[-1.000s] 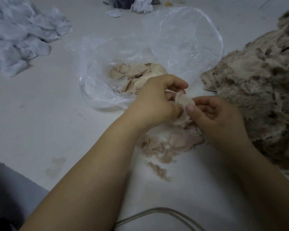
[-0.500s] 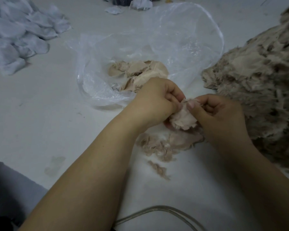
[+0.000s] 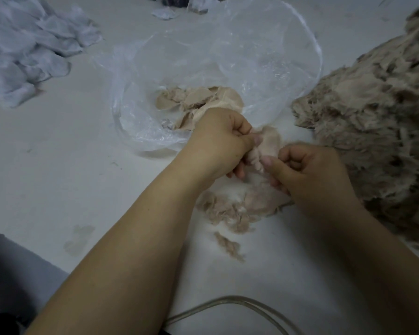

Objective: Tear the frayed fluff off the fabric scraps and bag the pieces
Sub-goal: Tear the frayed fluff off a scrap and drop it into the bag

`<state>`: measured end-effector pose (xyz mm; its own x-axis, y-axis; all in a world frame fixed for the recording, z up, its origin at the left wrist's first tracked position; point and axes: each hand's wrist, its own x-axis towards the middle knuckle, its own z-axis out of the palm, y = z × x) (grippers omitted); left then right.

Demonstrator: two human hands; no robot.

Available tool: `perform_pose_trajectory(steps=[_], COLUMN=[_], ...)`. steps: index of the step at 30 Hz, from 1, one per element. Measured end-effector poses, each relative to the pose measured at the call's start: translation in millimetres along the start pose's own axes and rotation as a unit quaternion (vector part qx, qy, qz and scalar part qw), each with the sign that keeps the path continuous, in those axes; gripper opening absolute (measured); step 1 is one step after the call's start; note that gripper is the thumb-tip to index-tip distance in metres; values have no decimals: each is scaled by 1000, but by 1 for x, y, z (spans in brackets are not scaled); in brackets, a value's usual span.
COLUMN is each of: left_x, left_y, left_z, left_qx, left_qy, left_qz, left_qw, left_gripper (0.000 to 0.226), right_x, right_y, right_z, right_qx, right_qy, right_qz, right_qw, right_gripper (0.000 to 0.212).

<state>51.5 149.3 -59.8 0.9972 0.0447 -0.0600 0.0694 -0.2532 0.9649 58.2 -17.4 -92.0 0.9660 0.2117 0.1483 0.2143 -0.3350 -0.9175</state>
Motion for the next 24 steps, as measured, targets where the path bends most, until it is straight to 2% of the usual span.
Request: perform_pose_trajectory(steps=[6,10,12,15,16,20,21,24], left_x=[3,6,5,1,0,-1,-1,-2], left_y=[-2,-3,-3,-1,-1,-1,0,2], left_z=[3,-2,-4,-4,-3,-2,-2,-3], left_qx=[-42,-36,-28,1,9,45,48,25], left_qy=[49,79,35,-61,-82,-120,-120,-102], left_qz=[0,3,-6,-20,-21,-30,-29,-29], left_qw=[998,996,999,998,996,991,991,994], left_gripper=[32,29,28,19,17,15,16,21], right_x=[1,-9,-9,1,3,3,3,7], right_y=[0,-5,-4,-3,-3,-2,0,5], right_z=[-4,-6,-4,-6,-8,-6,-5,-7], right_qx=[-1,-35,-30,-50,-51,-61,-62,-60], right_qy=[-15,-128,-89,73,93,36,43,109], right_qz=[-16,-104,-97,-67,-62,-119,-126,-69], right_qw=[1000,986,991,994,992,990,989,990], right_gripper=[27,18,16,30,29,9,15,23])
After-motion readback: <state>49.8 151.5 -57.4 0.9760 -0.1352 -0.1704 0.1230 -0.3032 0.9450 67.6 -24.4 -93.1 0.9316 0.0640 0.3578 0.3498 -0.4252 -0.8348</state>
